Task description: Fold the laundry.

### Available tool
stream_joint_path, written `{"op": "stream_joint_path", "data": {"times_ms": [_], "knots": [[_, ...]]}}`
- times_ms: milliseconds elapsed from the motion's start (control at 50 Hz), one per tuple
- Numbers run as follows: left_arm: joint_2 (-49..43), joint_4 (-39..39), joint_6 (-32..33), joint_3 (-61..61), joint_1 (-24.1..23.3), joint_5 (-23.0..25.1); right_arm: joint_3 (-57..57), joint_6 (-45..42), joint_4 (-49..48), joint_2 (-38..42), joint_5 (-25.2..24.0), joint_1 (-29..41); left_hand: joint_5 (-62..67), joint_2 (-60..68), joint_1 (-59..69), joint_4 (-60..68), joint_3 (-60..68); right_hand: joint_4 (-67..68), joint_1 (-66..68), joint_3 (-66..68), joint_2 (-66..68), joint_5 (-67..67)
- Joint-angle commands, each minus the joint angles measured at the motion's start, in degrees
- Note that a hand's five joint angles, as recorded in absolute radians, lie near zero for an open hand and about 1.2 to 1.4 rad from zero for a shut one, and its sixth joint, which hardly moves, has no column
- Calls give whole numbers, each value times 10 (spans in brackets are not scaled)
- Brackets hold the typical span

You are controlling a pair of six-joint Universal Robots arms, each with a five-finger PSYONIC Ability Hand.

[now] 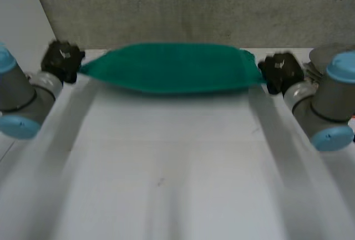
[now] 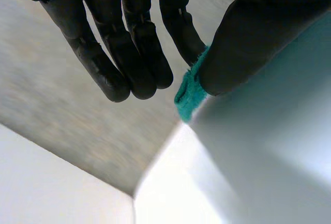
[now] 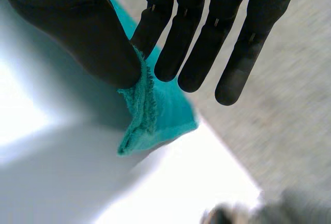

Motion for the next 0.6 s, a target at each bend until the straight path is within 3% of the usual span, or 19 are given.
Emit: {"op": "stream_joint_path", "data": {"times_ms": [20,180,260,320,420,600], "knots": [[64,-77,145,-145,28,8,77,-101,160,-39,-3,-23,130,114,135,115,118,113,146,118,126,118],[206,-265,254,-308,65,9,171,-220,424,-189,25,-55,130,114,135,115,118,113,146,118,126,118],[256,-354,288,-362,79,12,210,-280,501,-241,27,-75,130,114,135,115,118,113,146,118,126,118],[270,-399,296,-356,79,19,216,-304,492,-249,23,-78,130,114,135,115,118,113,146,118,126,118],[244,-393,279,-285,49,17,190,-277,418,-215,18,-60,130,114,135,115,118,113,146,118,126,118],[130,-356,146,-83,-22,-27,93,-196,257,-109,48,-38,130,114,135,115,118,113,146,118,126,118]]}}
